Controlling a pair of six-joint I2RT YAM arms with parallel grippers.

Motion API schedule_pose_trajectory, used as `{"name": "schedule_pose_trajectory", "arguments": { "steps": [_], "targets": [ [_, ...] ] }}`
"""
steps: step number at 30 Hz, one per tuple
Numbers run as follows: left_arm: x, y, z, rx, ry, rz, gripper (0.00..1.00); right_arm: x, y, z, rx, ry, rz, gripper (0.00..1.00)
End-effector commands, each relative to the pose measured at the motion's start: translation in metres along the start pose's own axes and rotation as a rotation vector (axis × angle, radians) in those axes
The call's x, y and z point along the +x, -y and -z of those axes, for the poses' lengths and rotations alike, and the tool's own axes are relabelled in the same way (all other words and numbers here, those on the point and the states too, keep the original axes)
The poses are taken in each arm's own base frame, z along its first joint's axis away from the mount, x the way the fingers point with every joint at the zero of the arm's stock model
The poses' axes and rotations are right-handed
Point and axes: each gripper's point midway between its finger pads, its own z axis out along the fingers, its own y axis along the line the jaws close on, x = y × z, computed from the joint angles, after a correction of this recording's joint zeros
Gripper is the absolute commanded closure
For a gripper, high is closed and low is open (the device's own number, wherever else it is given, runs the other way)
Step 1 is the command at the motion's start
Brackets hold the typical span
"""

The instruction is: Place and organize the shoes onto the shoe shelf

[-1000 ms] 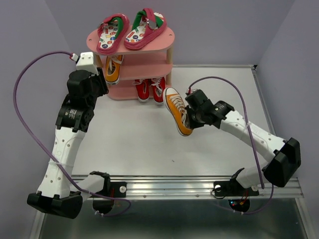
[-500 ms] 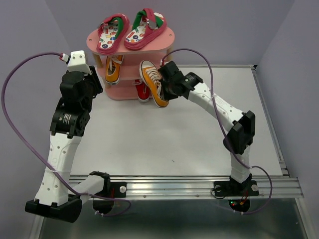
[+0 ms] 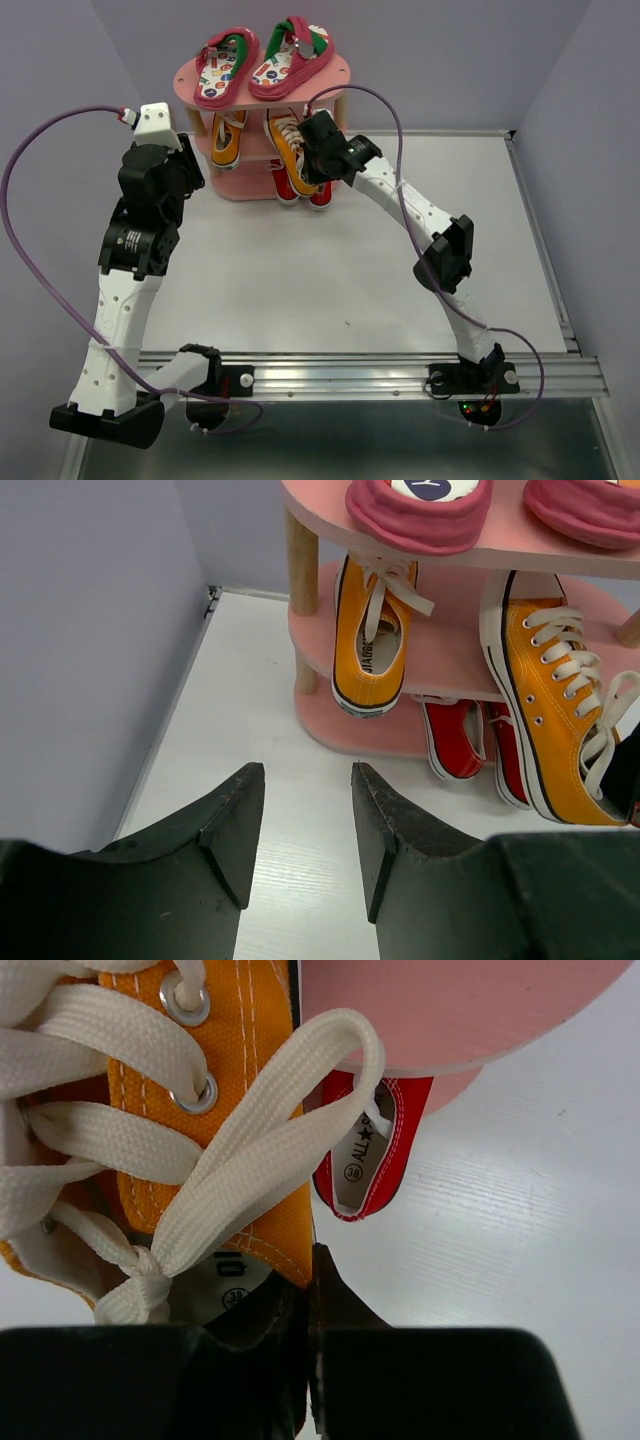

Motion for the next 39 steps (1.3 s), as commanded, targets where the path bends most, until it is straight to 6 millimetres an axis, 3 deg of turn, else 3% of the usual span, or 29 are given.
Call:
{"name": "schedule_pose_trajectory", "arguments": {
  "steps": [1, 25, 35, 39],
  "targets": [
    [-0.020, -0.005, 0.010, -0.010, 0.065, 0.005, 0.49, -0.064, -0.017, 0.015, -0.057, 0.219, -0.100, 0.99],
    [-0.019, -0.014, 0.017, -0.043, 0.067, -0.014, 0.49, -0.094, -0.039, -0.010, -0.119, 0.355, -0.178, 0.99],
    [-0.015, -0.017, 0.018, -0.057, 0.058, -0.024, 0.48, -0.084, -0.045, -0.026, -0.133, 0.333, -0.179, 0.99],
    [-0.014, -0.017, 0.018, -0.057, 0.059, -0.025, 0.48, -0.075, -0.053, -0.016, -0.141, 0.315, -0.152, 0.99]
  ]
}}
